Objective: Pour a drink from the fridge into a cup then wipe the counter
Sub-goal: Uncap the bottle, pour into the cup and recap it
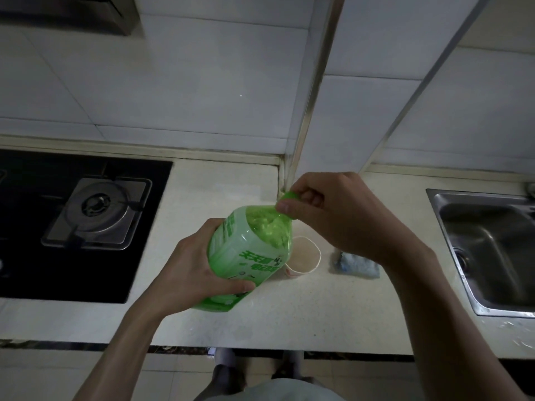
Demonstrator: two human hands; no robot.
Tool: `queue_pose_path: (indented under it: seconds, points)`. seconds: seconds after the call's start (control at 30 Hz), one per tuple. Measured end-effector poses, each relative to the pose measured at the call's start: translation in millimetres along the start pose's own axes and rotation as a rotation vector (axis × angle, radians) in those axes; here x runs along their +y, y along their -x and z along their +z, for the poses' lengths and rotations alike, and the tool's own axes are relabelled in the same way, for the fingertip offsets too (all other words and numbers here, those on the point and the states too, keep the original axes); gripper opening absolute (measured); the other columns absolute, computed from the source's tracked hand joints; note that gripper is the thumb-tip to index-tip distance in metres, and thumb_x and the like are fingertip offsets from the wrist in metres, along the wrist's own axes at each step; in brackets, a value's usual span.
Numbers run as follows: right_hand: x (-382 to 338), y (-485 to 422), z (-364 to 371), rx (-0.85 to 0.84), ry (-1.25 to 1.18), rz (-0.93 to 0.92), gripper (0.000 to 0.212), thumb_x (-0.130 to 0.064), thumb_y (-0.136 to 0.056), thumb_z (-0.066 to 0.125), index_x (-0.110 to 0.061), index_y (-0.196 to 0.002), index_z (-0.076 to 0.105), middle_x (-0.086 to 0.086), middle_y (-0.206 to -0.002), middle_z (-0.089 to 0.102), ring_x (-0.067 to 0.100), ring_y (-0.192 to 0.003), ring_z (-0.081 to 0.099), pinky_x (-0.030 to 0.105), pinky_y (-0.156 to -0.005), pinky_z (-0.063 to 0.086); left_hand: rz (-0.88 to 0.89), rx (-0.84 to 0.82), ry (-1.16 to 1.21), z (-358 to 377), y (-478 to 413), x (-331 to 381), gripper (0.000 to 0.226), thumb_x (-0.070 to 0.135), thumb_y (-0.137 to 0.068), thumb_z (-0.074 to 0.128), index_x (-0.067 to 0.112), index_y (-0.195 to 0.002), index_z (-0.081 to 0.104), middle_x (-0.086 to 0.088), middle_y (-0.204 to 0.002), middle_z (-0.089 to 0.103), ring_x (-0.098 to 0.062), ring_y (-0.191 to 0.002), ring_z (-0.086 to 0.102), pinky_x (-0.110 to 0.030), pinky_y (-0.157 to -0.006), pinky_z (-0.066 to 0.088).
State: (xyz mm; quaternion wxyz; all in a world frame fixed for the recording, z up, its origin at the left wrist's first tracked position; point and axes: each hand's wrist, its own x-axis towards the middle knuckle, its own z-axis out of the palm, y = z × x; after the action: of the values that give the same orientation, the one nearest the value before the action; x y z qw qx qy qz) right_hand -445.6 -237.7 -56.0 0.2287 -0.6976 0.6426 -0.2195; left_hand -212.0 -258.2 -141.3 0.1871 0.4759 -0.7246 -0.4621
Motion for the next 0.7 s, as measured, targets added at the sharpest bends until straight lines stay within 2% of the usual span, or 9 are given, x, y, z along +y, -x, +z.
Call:
queue_pose_path:
  seconds: [0.07, 0.17, 0.3, 0.33, 0.4, 0.47, 0.57, 0.7]
  points:
    - [3, 1, -5, -0.019, 0.013, -0.034, 0.027, -0.041, -0.087, 0.062, -0.019, -0.101, 0.069, -0.010, -0.081, 0.066, 0.006, -0.070, 0.060, 0.020, -0.063, 0.050, 0.001, -0.004, -0.007, 1, -1, 0, 0.084, 0.041, -0.045, 0.093, 0.040, -0.116, 0.049, 0.023, -0.098, 0.063, 0.006, -0.092, 0.060, -0.014, -0.072, 0.050]
    - [6, 0, -9, -0.058, 0.023, -0.094, 0.027, -0.031, -0.086, 0.066, -0.019, -0.110, 0.068, -0.018, -0.090, 0.058, -0.001, -0.080, 0.056, 0.012, -0.070, 0.044, 0.010, -0.014, -0.013, 2, -2, 0, 0.082, 0.041, -0.046, 0.094, 0.042, -0.114, 0.048, 0.030, -0.099, 0.060, 0.007, -0.093, 0.060, -0.011, -0.070, 0.050]
    - [10, 0, -14, -0.108, 0.030, -0.116, 0.030, -0.026, -0.086, 0.067, -0.024, -0.116, 0.065, -0.014, -0.100, 0.062, 0.003, -0.086, 0.059, 0.016, -0.075, 0.050, 0.015, -0.019, -0.006, 4, -4, -1, 0.080, 0.039, -0.047, 0.094, 0.042, -0.112, 0.048, 0.031, -0.099, 0.060, 0.006, -0.094, 0.060, -0.010, -0.070, 0.049]
    - [9, 0, -14, -0.105, 0.032, -0.108, 0.031, -0.030, -0.086, 0.065, -0.024, -0.117, 0.065, -0.013, -0.100, 0.064, 0.003, -0.084, 0.060, 0.016, -0.074, 0.051, 0.019, -0.014, -0.005, 5, -5, -2, 0.080, 0.039, -0.047, 0.094, 0.042, -0.112, 0.048, 0.031, -0.099, 0.060, 0.006, -0.094, 0.060, -0.009, -0.070, 0.049]
    - [6, -1, -12, -0.062, 0.012, -0.057, 0.043, -0.051, -0.083, 0.056, -0.023, -0.115, 0.065, -0.014, -0.090, 0.066, 0.000, -0.073, 0.062, 0.013, -0.065, 0.050, 0.027, -0.009, -0.004, 6, -6, -2, 0.080, 0.041, -0.047, 0.093, 0.042, -0.112, 0.047, 0.031, -0.099, 0.060, 0.005, -0.094, 0.060, -0.010, -0.070, 0.049]
    - [4, -1, -10, -0.003, -0.031, 0.008, 0.052, -0.063, -0.078, 0.048, -0.020, -0.101, 0.065, -0.013, -0.074, 0.067, 0.003, -0.059, 0.060, 0.012, -0.054, 0.047, 0.037, -0.013, -0.016, 7, -7, 0, 0.081, 0.043, -0.047, 0.093, 0.043, -0.113, 0.047, 0.031, -0.100, 0.059, 0.006, -0.095, 0.059, -0.012, -0.071, 0.050]
    - [7, -1, -9, 0.014, 0.006, 0.022, 0.033, -0.050, -0.084, 0.058, -0.019, -0.092, 0.065, -0.009, -0.070, 0.068, 0.007, -0.060, 0.062, 0.016, -0.056, 0.050, 0.055, -0.016, -0.024, 8, -9, 2, 0.081, 0.044, -0.047, 0.093, 0.045, -0.113, 0.046, 0.028, -0.100, 0.060, 0.009, -0.097, 0.058, -0.010, -0.072, 0.048]
    - [13, 1, -17, -0.046, 0.016, -0.038, 0.022, -0.035, -0.084, 0.064, -0.021, -0.101, 0.066, -0.012, -0.086, 0.067, 0.003, -0.074, 0.063, 0.026, -0.071, 0.056, 0.052, -0.022, -0.020, 11, -11, 3, 0.081, 0.044, -0.047, 0.093, 0.045, -0.112, 0.046, 0.025, -0.100, 0.061, 0.011, -0.094, 0.057, -0.005, -0.069, 0.046]
